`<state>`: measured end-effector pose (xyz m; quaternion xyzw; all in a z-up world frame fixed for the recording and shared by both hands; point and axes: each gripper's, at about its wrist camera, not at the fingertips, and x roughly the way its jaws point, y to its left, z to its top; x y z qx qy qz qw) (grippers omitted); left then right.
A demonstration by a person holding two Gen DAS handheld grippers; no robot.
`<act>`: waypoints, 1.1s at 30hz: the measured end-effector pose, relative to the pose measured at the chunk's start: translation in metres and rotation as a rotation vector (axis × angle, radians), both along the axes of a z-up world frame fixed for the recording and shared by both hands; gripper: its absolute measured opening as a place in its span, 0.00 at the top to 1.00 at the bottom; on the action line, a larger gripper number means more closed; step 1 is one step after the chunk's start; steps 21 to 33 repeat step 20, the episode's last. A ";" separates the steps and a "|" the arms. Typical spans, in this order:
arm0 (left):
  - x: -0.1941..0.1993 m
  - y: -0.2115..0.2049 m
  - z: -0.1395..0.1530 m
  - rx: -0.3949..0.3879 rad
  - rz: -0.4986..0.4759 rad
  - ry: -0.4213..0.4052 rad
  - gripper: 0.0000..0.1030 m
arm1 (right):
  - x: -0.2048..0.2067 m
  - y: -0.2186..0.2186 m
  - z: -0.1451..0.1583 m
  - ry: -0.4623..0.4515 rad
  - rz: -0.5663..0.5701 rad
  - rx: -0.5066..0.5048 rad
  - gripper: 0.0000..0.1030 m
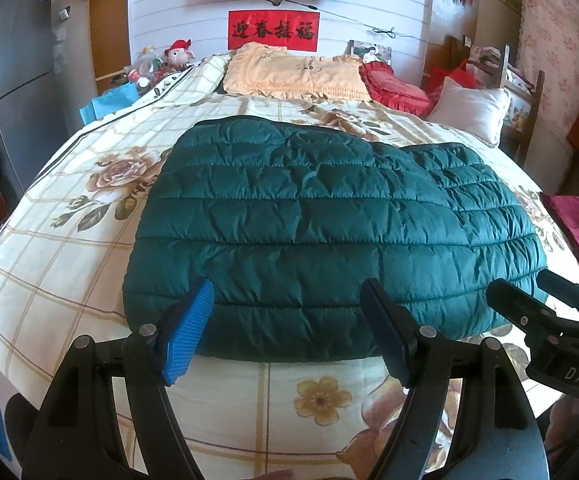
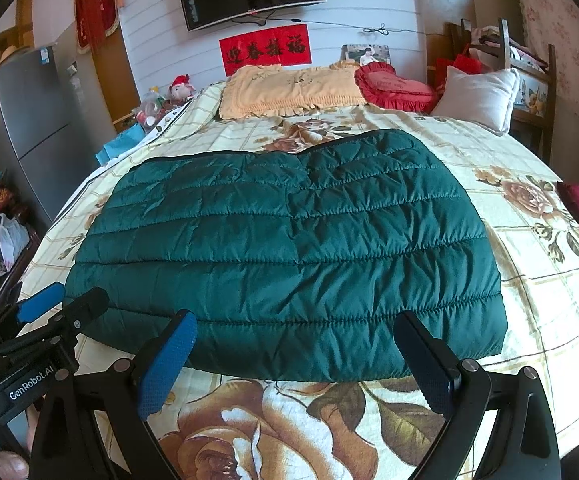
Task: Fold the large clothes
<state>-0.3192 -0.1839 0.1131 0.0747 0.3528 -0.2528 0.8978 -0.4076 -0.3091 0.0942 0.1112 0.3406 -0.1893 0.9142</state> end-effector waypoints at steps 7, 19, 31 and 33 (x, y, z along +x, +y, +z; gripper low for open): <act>-0.001 0.000 0.001 -0.003 -0.003 -0.006 0.26 | 0.001 0.001 0.000 0.002 -0.001 -0.001 0.05; 0.001 0.002 0.002 -0.002 -0.014 -0.031 0.26 | 0.001 0.000 -0.003 0.013 0.003 0.011 0.05; 0.001 0.002 0.002 -0.001 -0.013 -0.028 0.26 | 0.001 0.000 -0.003 0.013 0.003 0.011 0.05; 0.001 0.002 0.002 -0.001 -0.013 -0.028 0.26 | 0.001 0.000 -0.003 0.013 0.003 0.011 0.05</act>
